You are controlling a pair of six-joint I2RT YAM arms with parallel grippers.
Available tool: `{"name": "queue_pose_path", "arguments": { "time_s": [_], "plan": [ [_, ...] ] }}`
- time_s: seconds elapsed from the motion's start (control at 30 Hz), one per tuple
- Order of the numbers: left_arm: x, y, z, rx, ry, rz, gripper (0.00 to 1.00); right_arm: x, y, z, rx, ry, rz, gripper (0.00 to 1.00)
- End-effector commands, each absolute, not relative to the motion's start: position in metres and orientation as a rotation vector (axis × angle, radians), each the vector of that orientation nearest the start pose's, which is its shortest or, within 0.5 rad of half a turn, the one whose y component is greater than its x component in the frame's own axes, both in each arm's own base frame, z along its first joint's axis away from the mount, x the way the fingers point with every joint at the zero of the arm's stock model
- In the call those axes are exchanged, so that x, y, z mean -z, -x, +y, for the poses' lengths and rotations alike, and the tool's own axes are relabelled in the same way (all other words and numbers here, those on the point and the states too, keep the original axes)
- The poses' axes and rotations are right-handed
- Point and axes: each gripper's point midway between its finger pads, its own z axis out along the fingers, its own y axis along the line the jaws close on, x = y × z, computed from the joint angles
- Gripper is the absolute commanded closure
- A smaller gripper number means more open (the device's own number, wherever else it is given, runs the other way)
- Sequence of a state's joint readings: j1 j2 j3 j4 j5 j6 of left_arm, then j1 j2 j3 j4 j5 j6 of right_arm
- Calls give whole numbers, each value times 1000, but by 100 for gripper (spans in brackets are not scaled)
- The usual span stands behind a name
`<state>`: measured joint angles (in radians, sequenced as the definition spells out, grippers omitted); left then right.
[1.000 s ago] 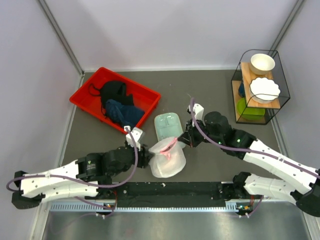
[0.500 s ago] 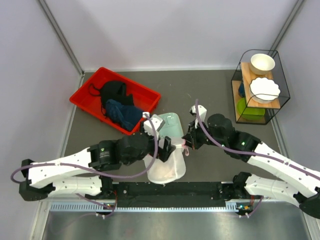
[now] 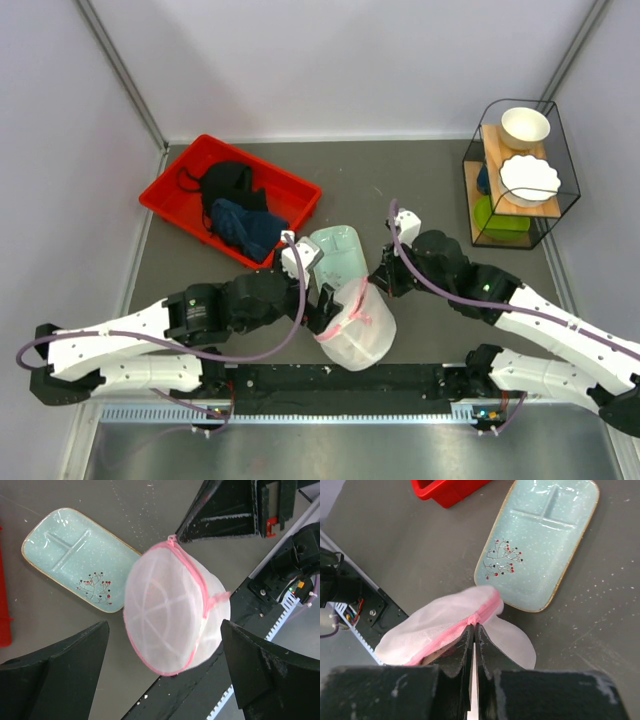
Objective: Unzip the laundry bag and remove the bra
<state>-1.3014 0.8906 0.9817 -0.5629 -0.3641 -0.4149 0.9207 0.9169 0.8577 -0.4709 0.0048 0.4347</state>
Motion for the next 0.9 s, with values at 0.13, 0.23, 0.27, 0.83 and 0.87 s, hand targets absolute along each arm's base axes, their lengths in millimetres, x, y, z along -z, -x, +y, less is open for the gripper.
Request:
{"name": "queue_pose_path", "arguments": {
  "time_s": [0.13,0.23,0.27,0.83,0.87],
  "plan": [
    [-256,-113,-271,752,-742,1973,1,-239,-176,251,-810,463,2062,100],
    [-251,-120,-290,728,-716,2010,1,-243,-175,251,-824,451,2056,100],
    [-239,-124,-299,688,-719,2050,1,-244,-176,250,-821,448,2052,100],
    [-254,-138,-344,844,-448,2057,8,-240,-178,244,-793,409,2062,100],
    [-253,-139,-342,844,-432,2055,8,-237,-180,243,-778,405,2071,100]
  ]
}}
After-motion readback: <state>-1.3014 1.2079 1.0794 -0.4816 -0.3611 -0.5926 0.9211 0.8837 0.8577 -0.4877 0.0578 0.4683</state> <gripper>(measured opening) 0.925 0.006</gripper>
